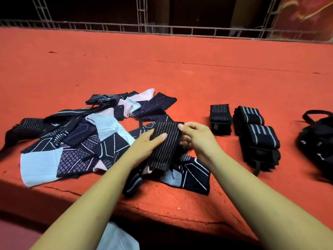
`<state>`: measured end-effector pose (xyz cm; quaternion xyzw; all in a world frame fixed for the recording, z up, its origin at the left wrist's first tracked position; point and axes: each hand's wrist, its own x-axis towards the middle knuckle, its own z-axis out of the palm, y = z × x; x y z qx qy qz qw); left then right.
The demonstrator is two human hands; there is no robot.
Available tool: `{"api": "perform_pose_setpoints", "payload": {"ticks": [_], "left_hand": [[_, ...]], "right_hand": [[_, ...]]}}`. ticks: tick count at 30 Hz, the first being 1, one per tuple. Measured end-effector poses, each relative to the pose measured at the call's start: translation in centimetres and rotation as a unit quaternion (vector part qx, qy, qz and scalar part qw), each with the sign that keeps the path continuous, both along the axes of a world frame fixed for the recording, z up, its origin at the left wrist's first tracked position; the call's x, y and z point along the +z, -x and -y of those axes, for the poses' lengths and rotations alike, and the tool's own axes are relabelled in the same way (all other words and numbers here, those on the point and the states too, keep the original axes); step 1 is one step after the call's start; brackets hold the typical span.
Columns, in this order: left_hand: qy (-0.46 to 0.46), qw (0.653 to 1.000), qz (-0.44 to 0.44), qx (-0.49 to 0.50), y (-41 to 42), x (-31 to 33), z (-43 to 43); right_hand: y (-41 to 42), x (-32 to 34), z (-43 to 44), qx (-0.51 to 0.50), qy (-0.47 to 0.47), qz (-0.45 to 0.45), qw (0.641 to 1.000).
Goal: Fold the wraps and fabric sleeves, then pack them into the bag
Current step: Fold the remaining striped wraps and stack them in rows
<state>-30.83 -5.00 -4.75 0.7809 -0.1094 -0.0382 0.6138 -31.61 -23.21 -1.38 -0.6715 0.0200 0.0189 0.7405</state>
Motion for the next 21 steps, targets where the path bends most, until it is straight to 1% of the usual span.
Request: {"api": "perform_pose_setpoints", "payload": {"ticks": [2,5,7,8,11,14,16,18,19,20,21], "left_hand": [[0.010,1.000,-0.005,0.001,0.3,-0.6,0.0],[0.039,0.998,0.010,0.042,0.3,-1.0,-0.4],[0.067,0.996,0.014,0.060,0.2,-1.1,-0.9],[0.064,0.996,0.020,0.061,0.2,-1.0,-1.1],[0.012,0.998,0.042,0.035,0.1,-1.0,-1.5],[-0.053,0.998,0.037,0.001,0.1,-1.1,-1.7],[-0.073,0.996,0.027,0.035,-0.1,-1.6,-1.8],[-0.090,0.991,0.024,0.100,-0.6,-2.3,-2.0],[-0.118,0.984,0.031,0.130,-0.8,-2.5,-2.1],[-0.141,0.977,0.039,0.151,-0.9,-2.6,-2.1],[-0.144,0.976,0.053,0.154,-0.8,-2.7,-2.0]], "right_hand": [[0.0,0.1,-0.2,-0.017,-0.024,-0.004,1.000],[-0.4,-0.2,-0.1,-0.056,-0.074,-0.027,0.995],[-0.7,-0.6,0.3,-0.086,-0.089,-0.034,0.992],[-0.7,-0.8,0.4,-0.096,-0.097,-0.036,0.990],[-0.7,-1.0,0.4,-0.110,-0.135,-0.048,0.984],[-0.8,-1.0,0.6,-0.120,-0.167,-0.043,0.978],[-1.0,-1.1,0.8,-0.107,-0.199,-0.043,0.973],[-1.0,-1.4,0.8,-0.103,-0.229,-0.054,0.966],[-1.0,-1.5,0.7,-0.108,-0.239,-0.061,0.963],[-1.1,-1.6,0.6,-0.115,-0.239,-0.070,0.962],[-1.2,-1.7,0.5,-0.124,-0.232,-0.075,0.962]]}}
